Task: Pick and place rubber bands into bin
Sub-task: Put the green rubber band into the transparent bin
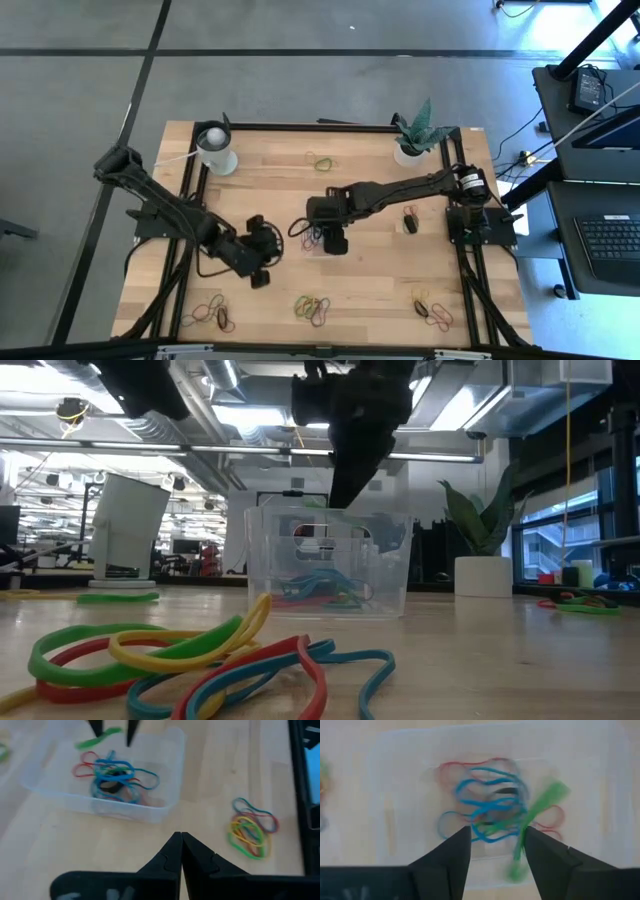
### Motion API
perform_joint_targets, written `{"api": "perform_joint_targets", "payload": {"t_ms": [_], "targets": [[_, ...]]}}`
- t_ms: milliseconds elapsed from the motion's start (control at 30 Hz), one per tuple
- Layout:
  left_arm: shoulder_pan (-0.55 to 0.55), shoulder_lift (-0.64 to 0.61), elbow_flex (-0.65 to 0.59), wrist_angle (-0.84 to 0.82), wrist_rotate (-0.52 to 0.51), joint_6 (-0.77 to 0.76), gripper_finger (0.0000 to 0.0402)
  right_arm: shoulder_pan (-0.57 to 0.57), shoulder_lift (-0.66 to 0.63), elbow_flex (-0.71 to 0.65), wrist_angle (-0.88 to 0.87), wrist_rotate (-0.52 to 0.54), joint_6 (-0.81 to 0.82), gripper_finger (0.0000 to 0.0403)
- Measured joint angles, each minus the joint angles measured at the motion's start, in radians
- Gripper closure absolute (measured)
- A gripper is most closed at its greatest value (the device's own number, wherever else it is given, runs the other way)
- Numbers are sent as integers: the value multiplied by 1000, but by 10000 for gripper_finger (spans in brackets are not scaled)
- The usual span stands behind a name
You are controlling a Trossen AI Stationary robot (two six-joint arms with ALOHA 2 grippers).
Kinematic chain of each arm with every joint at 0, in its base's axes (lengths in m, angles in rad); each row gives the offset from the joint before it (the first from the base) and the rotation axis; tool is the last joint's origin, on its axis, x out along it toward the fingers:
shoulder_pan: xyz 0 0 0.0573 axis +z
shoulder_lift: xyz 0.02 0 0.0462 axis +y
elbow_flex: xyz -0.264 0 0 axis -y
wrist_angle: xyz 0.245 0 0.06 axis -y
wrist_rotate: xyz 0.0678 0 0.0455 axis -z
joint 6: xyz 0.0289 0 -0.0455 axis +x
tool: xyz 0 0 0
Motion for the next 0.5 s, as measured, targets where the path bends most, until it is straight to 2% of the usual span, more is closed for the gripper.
{"api": "perform_joint_targets", "payload": {"t_ms": [133, 233, 300, 400, 500], "targets": [[-47, 55, 41, 0, -11, -54, 398, 4, 0, 0, -1, -8, -12, 241], [-74, 73, 51, -1, -47, -116, 398, 3, 0, 0, -16, 92, 21, 258], [-89, 79, 52, 0, -68, -156, 398, -1, 0, 0, -12, 36, 6, 268], [-103, 78, 53, 1, -81, -192, 398, 4, 0, 0, -15, 57, 33, 281], [-114, 78, 53, 1, -86, -211, 398, 3, 0, 0, -7, -22, -13, 289]]}}
